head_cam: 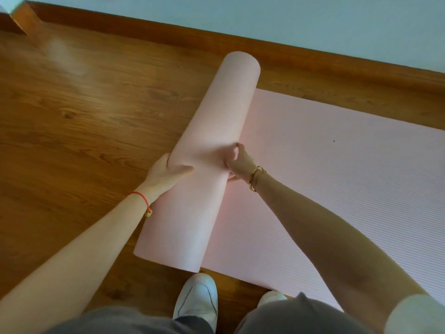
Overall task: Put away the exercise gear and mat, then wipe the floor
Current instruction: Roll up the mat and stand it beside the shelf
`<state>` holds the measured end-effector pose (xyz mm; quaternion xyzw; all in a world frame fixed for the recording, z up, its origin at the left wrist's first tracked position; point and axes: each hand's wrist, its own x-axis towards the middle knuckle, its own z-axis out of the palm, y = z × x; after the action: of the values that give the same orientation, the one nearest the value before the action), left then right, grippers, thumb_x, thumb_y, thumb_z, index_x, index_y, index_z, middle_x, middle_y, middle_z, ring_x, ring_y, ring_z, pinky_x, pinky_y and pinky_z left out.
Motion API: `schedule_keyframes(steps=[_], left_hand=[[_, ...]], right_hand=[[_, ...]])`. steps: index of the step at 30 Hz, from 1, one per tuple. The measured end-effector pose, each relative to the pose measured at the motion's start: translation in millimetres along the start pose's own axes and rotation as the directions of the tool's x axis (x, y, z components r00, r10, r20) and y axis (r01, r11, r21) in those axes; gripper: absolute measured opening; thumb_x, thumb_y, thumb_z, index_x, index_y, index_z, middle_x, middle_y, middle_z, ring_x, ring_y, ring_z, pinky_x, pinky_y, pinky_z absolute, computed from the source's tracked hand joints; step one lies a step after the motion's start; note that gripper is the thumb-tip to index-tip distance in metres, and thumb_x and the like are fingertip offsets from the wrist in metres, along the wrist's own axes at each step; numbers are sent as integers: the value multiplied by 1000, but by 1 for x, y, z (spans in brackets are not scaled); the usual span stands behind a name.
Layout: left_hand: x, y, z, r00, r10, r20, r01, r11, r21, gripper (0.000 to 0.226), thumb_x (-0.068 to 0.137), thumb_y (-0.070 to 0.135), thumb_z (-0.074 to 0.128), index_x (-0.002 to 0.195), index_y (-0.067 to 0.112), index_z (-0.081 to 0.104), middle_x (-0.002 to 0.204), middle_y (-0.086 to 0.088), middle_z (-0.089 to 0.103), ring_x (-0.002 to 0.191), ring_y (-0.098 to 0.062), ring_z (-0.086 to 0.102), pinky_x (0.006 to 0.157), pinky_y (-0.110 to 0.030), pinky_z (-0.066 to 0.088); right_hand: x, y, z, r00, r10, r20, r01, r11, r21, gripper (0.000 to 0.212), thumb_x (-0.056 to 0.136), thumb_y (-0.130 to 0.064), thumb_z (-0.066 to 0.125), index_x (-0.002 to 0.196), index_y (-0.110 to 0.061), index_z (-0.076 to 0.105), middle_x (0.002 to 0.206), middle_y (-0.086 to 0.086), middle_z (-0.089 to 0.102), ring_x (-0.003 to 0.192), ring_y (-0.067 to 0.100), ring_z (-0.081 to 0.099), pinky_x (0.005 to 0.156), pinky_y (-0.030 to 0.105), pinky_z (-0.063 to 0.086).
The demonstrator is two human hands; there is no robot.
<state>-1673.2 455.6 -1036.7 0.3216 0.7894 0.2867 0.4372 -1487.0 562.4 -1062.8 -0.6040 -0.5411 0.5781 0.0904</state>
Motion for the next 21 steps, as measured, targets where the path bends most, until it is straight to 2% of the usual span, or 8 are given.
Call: schedule_keyframes(steps=[3, 6, 10, 13, 15, 17, 19, 21], left_hand=[[-8, 8, -15, 980, 131, -150, -110, 984, 140, 42, 81, 41, 76, 117, 29, 56, 112, 4, 65, 108, -23, 62, 86, -32, 50], [-18, 14, -34, 912, 282, -298, -172, 922, 346, 50, 82, 42, 75, 123, 21, 54, 116, -9, 69, 109, -35, 64, 86, -39, 53], [-28, 19, -39, 815, 431, -387, -140, 794, 592, 52, 86, 37, 71, 127, 14, 48, 115, -19, 66, 104, -41, 63, 75, -40, 49], [-31, 20, -22, 835, 417, -359, -83, 740, 668, 56, 87, 40, 71, 130, 14, 46, 116, -18, 61, 106, -40, 60, 75, -42, 46], [-33, 20, -2, 859, 400, -319, -44, 678, 733, 63, 87, 54, 63, 133, 14, 46, 119, -17, 57, 108, -39, 57, 82, -45, 48], [-35, 23, 16, 879, 399, -263, -58, 635, 770, 76, 84, 70, 46, 137, 15, 47, 120, -17, 55, 109, -38, 55, 85, -45, 47], [-32, 30, 28, 911, 371, -179, -150, 703, 695, 74, 87, 71, 42, 138, 19, 50, 121, -16, 54, 113, -36, 53, 93, -44, 45], [-25, 37, 32, 914, 393, -102, -290, 807, 515, 53, 92, 59, 50, 130, 23, 59, 115, -9, 60, 109, -30, 57, 94, -39, 49]], right_hand=[[10, -13, 21, 997, -63, 50, 58, 995, 81, 71, 91, -14, 41, 154, -31, 14, 129, 17, 58, 96, 36, 70, 71, 50, 62], [16, -35, 48, 987, -95, 130, 68, 978, 197, 66, 93, -16, 44, 151, -35, 18, 128, 15, 60, 105, 33, 65, 80, 50, 60], [18, -54, 62, 981, -192, 35, 194, 978, -74, 57, 94, -29, 58, 147, -21, 40, 113, 10, 60, 98, 26, 59, 92, 45, 54], [19, -51, 60, 979, -180, -97, 177, 983, -37, 47, 92, -33, 62, 131, -9, 55, 107, 6, 65, 93, 29, 69, 88, 47, 56], [15, -50, 56, 985, -92, -148, 117, 978, 175, 44, 95, -35, 53, 126, -4, 56, 98, 7, 67, 79, 28, 71, 79, 49, 60], [9, -49, 43, 978, -12, -208, 86, 933, 348, 52, 92, -46, 50, 125, -6, 54, 106, 9, 66, 89, 29, 69, 80, 48, 60], [3, -42, 26, 972, 7, -235, 80, 930, 360, 67, 88, -62, 50, 130, -11, 48, 114, 4, 60, 103, 25, 61, 91, 44, 54], [-1, -32, 10, 968, -39, -249, 107, 957, 269, 83, 80, -70, 58, 137, -13, 41, 126, 4, 54, 113, 22, 56, 98, 41, 48]])
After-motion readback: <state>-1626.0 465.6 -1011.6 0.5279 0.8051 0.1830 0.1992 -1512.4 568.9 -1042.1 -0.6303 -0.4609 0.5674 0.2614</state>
